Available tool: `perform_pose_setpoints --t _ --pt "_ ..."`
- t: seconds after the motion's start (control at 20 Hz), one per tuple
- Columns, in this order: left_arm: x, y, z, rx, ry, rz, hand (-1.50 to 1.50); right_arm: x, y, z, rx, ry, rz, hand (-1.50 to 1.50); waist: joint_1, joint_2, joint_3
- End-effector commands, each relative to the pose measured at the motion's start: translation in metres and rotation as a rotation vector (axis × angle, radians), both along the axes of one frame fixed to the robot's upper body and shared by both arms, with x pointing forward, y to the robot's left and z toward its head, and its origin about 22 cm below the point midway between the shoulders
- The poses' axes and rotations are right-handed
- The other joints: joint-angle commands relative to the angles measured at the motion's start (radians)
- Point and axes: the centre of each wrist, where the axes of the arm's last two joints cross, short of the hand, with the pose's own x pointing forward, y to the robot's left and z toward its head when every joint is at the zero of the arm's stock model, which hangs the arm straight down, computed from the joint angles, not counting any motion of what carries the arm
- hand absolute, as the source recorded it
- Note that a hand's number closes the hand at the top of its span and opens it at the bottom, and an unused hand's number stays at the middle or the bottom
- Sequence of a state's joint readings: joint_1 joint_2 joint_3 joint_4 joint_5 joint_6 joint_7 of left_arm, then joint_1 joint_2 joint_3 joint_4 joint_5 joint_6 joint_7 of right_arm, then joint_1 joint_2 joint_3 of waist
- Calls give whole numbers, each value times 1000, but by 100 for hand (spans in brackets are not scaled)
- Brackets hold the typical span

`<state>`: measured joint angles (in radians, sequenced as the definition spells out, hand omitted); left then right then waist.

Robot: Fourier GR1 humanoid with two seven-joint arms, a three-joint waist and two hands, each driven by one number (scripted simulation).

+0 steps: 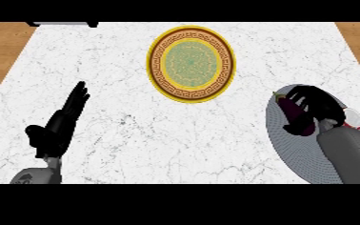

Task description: Pick the eggplant from the placemat and place it in the plate

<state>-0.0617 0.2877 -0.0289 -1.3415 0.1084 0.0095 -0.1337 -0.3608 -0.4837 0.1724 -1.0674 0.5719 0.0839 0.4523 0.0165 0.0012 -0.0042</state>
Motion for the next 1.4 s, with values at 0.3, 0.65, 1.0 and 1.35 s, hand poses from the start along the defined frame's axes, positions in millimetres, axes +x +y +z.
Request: perform_pose_setpoints --t 0.3,0.65,1.0,1.35 --pt "5 -8 -3 2 1 6 0 15 -68 42 -27 -370 411 150 -3 5 6" --pt "-4 11 -10 12 3 23 0 16 -65 74 24 -505 492 150 -19 -3 4" --pt "-10 15 -11 11 24 26 0 17 -38 122 59 -782 491 150 -21 -4 3" --pt "-1 12 0 4 17 30 0 21 13 144 141 -829 518 150 -14 -3 4"
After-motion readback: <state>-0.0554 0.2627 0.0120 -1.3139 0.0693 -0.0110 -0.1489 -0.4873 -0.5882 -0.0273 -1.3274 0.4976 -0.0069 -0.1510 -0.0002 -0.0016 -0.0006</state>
